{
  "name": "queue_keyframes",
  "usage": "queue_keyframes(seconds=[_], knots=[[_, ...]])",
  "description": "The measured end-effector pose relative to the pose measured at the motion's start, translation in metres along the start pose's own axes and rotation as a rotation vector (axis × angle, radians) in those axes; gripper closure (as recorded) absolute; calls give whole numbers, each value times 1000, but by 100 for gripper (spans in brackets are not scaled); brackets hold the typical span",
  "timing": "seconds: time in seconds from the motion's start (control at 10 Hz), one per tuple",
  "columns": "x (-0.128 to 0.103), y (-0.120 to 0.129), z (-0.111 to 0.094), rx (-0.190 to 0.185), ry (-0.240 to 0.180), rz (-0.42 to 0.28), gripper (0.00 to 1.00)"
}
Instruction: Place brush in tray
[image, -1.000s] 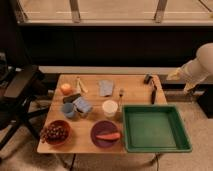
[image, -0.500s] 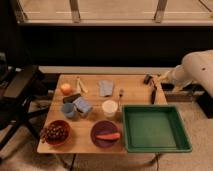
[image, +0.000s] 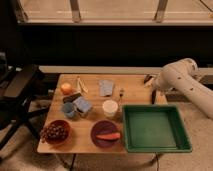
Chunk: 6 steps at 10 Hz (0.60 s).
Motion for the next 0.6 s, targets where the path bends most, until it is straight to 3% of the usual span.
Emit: queue_keyframes(seconds=[0.5,0.6], knots=[[2,0,3,5,8,4,37],[1,-1,15,17,5,18,37]])
